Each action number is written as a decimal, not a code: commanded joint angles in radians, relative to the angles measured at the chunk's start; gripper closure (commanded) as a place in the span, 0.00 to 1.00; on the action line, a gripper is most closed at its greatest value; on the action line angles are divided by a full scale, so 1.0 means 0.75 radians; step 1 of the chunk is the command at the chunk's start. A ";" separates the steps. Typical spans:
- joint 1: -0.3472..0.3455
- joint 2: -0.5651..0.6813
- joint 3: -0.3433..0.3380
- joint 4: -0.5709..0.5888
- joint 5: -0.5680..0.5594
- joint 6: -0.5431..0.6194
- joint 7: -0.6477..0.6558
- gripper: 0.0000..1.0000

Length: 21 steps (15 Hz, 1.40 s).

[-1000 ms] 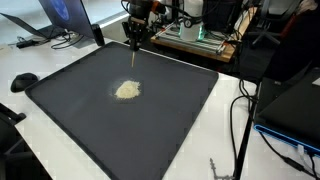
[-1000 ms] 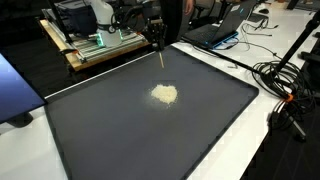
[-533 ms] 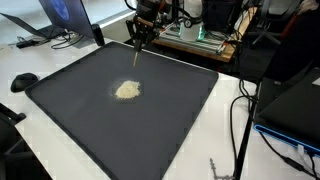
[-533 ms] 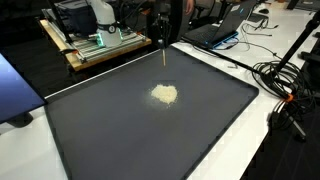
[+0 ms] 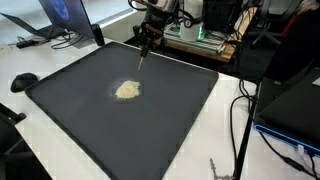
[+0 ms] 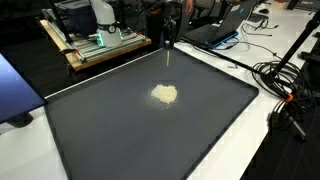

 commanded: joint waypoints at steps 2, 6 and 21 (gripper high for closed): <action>0.149 0.103 -0.097 0.146 0.202 -0.123 -0.228 0.97; 0.181 0.139 -0.129 0.284 0.521 -0.255 -0.537 0.97; 0.069 0.104 -0.286 0.599 1.154 -0.669 -1.165 0.97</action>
